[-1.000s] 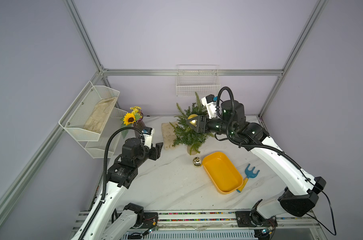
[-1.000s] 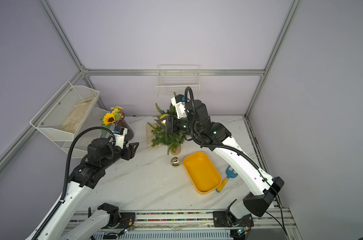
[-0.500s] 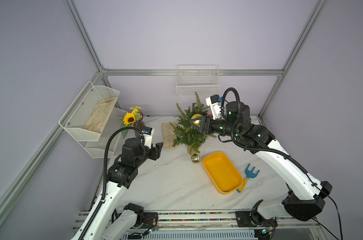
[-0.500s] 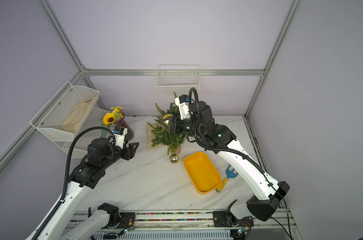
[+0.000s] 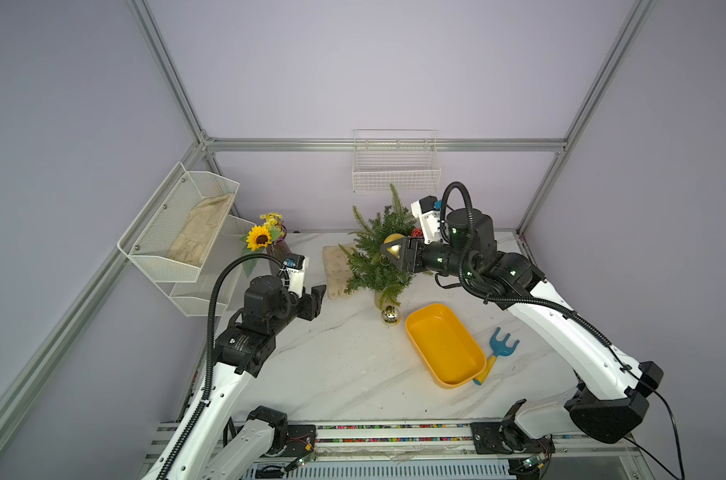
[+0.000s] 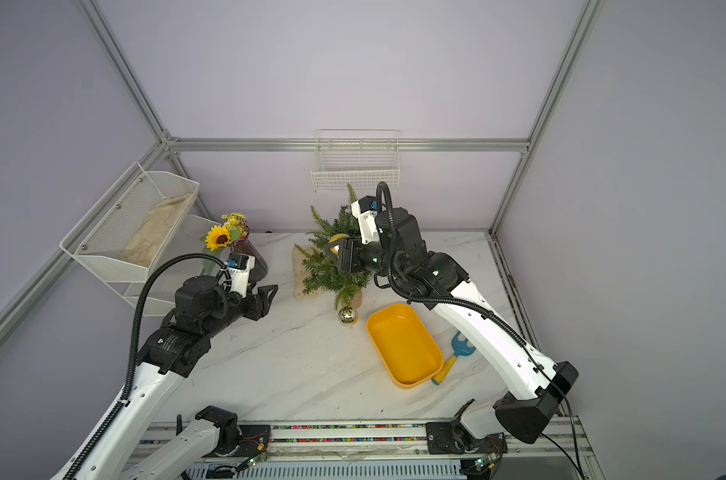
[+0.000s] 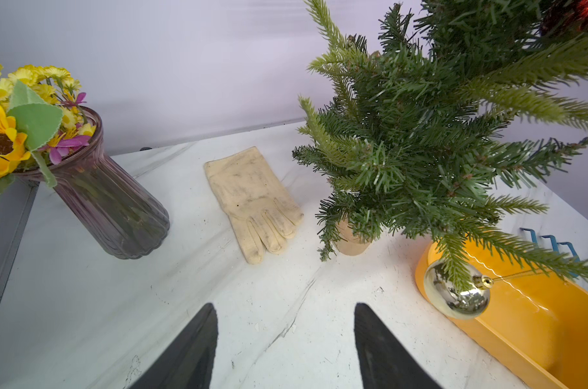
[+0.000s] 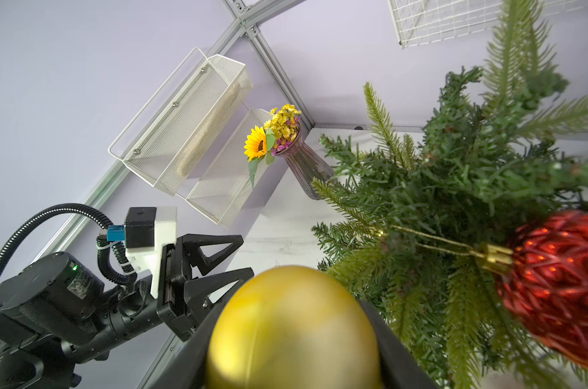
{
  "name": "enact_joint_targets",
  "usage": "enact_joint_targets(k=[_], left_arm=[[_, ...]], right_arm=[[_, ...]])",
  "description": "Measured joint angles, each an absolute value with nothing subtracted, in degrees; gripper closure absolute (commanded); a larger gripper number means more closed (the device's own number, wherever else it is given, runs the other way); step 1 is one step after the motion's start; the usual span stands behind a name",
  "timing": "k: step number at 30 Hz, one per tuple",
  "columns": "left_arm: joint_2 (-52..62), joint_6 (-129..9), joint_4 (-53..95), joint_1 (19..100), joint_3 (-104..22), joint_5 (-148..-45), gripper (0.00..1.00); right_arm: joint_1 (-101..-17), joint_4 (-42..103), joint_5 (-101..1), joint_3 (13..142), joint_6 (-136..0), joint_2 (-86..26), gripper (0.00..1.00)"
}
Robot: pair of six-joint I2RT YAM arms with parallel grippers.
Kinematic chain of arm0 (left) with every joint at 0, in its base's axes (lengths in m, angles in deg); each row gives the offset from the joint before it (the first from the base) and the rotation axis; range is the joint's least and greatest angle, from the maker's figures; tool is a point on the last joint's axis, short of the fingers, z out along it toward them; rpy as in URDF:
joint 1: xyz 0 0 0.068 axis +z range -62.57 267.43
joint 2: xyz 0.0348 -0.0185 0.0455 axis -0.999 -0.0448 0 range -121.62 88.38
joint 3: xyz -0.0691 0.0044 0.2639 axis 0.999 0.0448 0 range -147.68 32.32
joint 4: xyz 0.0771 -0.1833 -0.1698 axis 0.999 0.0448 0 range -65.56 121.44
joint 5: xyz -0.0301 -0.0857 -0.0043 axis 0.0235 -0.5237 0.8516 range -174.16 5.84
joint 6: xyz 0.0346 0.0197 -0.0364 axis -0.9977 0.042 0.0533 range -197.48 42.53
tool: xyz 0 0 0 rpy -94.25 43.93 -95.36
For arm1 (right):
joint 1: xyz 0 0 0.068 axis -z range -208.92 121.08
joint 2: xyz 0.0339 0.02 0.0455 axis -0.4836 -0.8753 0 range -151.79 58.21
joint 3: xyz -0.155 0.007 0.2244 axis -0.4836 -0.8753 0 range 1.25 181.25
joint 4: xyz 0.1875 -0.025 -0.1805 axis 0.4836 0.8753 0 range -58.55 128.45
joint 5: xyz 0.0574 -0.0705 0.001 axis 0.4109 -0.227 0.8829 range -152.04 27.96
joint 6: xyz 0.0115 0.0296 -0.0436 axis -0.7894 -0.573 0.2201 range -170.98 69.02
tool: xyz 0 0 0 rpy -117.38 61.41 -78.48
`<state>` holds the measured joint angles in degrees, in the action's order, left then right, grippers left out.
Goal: Decorate the small christmas tree with ornaments
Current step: Hang an ornament on the christmas tree.
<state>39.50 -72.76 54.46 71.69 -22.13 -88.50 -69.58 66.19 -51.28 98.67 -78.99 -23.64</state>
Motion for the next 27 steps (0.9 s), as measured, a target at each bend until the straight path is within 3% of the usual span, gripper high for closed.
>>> enact_joint_targets(k=[22, 27], left_arm=[[39.55, -72.76, 54.46, 71.69, -22.13, -88.50, 0.35], [39.55, -72.76, 54.49, 71.69, -22.13, -88.50, 0.35]], right_arm=[[-69.60, 61.80, -52.61, 91.11, -80.80, -21.49, 0.60], [-69.58, 60.93, -53.49, 89.71, -81.55, -20.10, 0.50]])
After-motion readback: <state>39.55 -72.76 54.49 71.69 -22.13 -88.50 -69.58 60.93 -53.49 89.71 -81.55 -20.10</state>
